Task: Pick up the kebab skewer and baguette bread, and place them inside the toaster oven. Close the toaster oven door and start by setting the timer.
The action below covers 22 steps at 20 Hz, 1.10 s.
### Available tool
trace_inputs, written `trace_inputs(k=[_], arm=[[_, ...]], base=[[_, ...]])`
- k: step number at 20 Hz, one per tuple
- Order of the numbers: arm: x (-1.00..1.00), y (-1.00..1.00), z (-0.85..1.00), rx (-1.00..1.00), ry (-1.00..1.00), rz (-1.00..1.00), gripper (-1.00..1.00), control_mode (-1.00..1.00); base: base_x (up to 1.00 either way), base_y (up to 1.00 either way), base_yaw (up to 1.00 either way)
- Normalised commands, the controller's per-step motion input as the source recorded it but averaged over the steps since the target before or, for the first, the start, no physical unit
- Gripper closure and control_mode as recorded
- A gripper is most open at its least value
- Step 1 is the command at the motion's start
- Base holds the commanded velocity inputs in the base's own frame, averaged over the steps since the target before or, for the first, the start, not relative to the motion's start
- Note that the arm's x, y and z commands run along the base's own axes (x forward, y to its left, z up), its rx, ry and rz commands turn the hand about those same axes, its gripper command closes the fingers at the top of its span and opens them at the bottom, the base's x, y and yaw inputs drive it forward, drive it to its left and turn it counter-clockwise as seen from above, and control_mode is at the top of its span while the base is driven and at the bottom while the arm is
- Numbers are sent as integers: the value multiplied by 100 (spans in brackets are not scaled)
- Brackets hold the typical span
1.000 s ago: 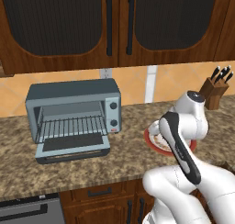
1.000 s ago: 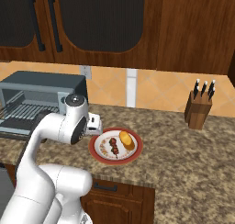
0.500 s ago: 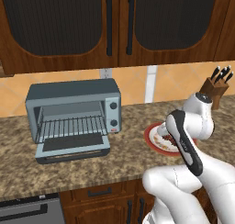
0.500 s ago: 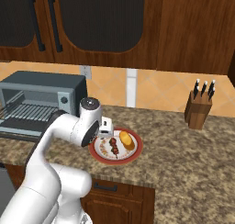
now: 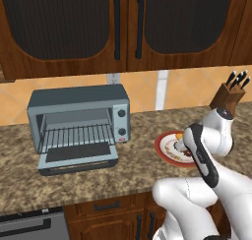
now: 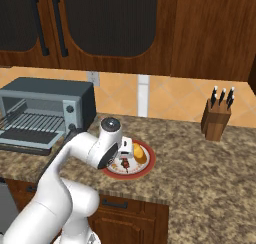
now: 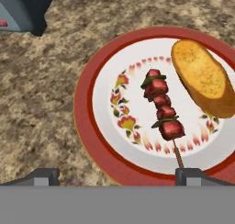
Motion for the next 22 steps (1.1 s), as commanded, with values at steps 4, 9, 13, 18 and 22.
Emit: trace_inputs(k=[4,9,13,18,22], arm=[[33,-26,0,0,5,0,-100,-100],[23,-26,0,0,8,0,-100,-100],[16,-14,-3,-2,16,0,-100,-100],[3,-4,-11,-3,18,0,-100,-100],[0,0,-16,0,6,0,-100,-100]], base=[[0,0,0],[0,0,0],[0,0,0],[0,0,0],[0,0,0]])
